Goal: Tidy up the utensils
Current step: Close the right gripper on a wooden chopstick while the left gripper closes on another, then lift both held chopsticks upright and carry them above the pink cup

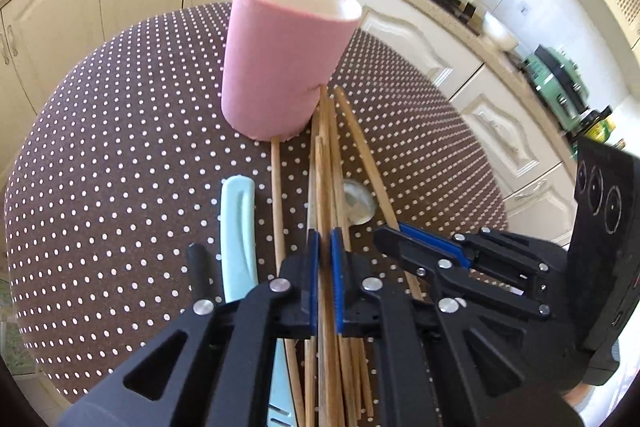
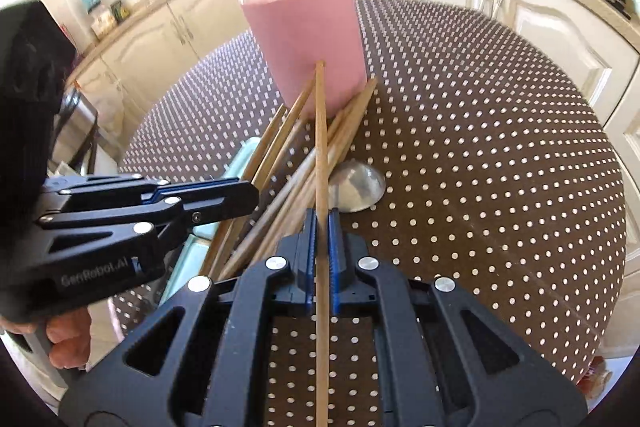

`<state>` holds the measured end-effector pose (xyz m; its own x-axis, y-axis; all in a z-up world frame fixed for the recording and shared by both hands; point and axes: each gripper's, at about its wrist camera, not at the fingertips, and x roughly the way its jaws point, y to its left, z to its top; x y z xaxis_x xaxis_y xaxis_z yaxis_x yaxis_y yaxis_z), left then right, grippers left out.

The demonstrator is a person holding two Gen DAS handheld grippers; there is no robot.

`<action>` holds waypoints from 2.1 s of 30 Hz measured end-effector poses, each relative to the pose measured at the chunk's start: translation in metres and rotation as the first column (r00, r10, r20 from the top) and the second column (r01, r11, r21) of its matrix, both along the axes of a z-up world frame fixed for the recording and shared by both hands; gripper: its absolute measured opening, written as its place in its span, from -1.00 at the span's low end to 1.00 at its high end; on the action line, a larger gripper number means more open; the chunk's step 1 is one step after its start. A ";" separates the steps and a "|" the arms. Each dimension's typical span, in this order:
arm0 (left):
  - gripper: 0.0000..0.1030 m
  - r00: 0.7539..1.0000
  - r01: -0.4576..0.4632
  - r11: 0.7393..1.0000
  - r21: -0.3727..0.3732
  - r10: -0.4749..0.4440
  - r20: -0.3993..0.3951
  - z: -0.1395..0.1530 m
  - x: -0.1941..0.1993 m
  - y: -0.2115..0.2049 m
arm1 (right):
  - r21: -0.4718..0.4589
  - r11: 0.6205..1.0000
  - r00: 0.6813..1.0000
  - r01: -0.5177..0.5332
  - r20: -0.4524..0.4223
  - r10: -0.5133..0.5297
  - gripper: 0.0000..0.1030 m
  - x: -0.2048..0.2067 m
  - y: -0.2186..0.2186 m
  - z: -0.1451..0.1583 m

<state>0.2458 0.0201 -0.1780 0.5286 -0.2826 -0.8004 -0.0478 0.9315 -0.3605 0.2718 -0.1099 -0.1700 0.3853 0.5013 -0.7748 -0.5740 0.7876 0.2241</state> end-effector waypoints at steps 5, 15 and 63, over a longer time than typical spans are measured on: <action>-0.89 0.993 0.009 1.000 0.000 -0.009 0.117 0.029 -0.015 0.003 | 0.096 0.995 0.997 0.026 0.066 -0.032 -0.87 -0.014 -0.012 0.016; -0.89 0.999 0.025 0.999 -0.042 -0.023 0.046 0.012 0.001 0.005 | 0.097 0.994 0.996 0.057 0.056 -0.062 -0.88 -0.018 -0.013 0.003; -0.90 0.878 0.053 0.998 0.017 -0.055 0.475 0.109 -0.021 -0.004 | 0.299 0.953 0.972 0.045 0.208 -0.111 -0.88 -0.036 -0.020 0.074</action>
